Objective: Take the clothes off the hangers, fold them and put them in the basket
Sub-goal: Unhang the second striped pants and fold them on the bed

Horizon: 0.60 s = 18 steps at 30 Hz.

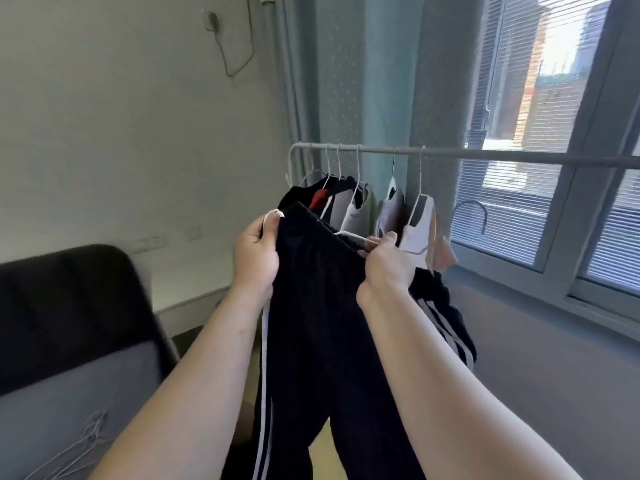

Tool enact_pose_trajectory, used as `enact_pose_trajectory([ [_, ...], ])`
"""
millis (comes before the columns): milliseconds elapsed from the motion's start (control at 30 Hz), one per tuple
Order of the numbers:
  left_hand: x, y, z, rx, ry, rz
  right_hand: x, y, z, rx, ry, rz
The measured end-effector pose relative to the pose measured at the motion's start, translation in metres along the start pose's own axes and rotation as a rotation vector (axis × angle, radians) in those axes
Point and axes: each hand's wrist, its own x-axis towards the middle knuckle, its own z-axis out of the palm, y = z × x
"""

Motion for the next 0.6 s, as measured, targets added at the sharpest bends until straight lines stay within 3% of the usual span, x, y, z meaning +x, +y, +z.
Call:
enact_pose_trajectory([
  [267, -0.004, -0.010, -0.034, 0.120, 0.350, -0.064, -0.021, 0.010, 0.013, 0.108, -0.022, 0.178],
  [400, -0.014, -0.017, -0.047, 0.147, 0.294, -0.131, -0.016, 0.009, 0.019, 0.273, -0.072, 0.351],
  [600, -0.025, -0.020, -0.051, 0.178, 0.153, -0.207, -0.029, 0.027, 0.029, 0.229, -0.318, 0.493],
])
